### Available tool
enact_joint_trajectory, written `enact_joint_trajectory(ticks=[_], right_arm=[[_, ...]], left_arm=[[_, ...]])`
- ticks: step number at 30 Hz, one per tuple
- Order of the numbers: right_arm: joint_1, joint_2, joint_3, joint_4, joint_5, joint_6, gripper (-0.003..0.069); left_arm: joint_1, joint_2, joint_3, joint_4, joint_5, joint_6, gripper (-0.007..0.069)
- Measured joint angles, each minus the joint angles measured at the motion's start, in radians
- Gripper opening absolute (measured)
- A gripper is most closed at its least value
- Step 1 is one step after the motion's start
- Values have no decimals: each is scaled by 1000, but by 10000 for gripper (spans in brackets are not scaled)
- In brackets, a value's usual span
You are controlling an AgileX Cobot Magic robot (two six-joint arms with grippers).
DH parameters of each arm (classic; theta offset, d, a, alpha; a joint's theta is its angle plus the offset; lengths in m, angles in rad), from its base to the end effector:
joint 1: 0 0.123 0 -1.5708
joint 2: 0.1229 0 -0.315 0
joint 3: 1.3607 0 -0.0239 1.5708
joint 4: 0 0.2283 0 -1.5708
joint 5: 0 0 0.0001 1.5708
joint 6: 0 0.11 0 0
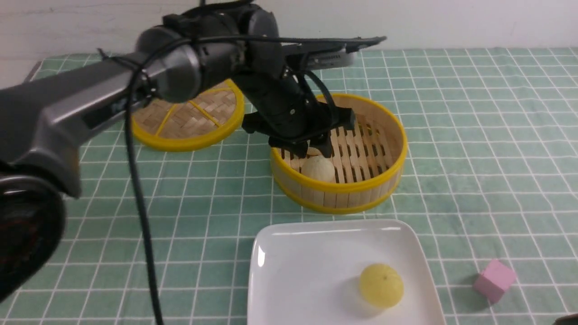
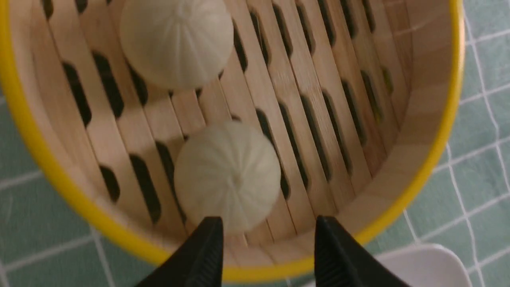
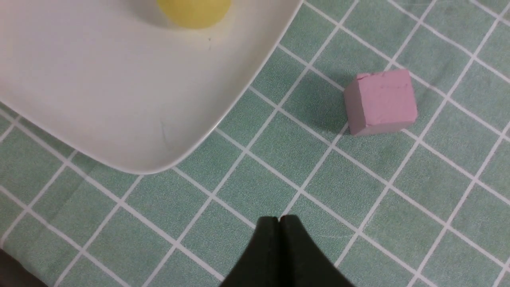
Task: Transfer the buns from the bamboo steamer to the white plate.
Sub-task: 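Reach into the bamboo steamer and grasp a bun with the left gripper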
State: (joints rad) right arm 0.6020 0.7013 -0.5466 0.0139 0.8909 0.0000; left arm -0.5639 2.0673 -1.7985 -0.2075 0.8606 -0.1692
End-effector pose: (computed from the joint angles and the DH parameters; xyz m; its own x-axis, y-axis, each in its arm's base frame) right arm 0.0641 0.0455 0.2726 -0.6794 -0.4562 -0.5748 -0.5655 0.8247 0.0139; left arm 0.3859 -0.2644 0.2685 -0.8708 0.1991 -0.4494 0.3499 0.8932 -0.2823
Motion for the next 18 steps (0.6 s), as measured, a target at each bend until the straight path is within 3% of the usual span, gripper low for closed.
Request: enact_joint_trajectory(ticks=[8, 14, 18], right_arm=[[0, -1, 0, 0, 0, 0, 0], [0, -1, 0, 0, 0, 0, 3], [0, -1, 0, 0, 0, 0, 5]], left_arm=[[-2, 125, -93, 85, -4, -2, 310], [-2, 144, -98, 89, 2, -2, 53], [-6, 59, -96, 94, 76, -2, 27]])
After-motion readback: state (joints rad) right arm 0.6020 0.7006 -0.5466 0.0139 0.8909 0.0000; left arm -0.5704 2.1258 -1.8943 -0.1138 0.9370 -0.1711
